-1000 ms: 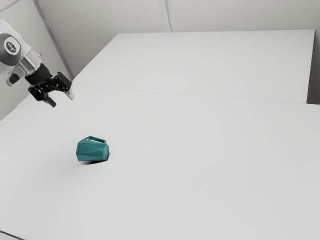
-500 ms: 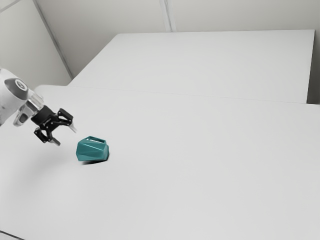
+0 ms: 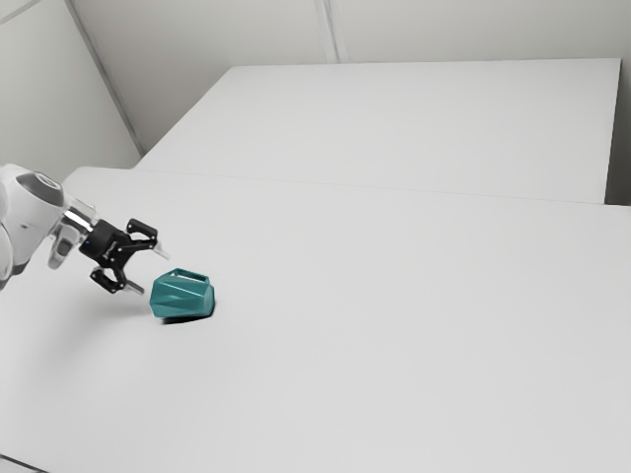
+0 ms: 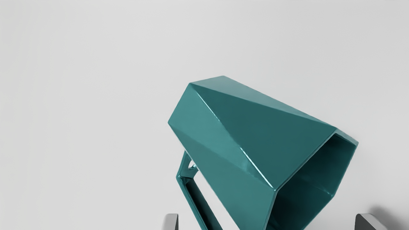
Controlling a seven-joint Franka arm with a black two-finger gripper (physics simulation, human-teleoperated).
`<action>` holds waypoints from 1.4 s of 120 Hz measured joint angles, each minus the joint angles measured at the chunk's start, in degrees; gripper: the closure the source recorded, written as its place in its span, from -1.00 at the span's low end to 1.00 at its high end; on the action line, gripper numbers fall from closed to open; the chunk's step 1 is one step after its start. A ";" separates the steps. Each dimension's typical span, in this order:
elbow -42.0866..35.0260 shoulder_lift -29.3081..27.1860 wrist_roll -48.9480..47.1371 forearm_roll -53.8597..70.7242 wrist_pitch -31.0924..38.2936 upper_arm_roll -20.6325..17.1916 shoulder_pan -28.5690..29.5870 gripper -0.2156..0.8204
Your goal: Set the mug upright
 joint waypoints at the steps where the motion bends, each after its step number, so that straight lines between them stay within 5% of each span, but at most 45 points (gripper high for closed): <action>1: 0.01 0.02 0.00 -0.05 -0.04 -0.01 0.01 -0.58; 72: -0.43 1.59 0.00 -4.26 -1.78 -0.24 -0.28 0.05; 104: -1.73 1.53 0.00 -5.28 -2.32 -0.24 -0.02 0.47; 128: -1.79 1.38 0.01 -6.53 -2.94 -0.26 0.01 0.97; 168: -2.55 0.02 0.01 -7.36 -3.46 -0.30 -0.08 0.94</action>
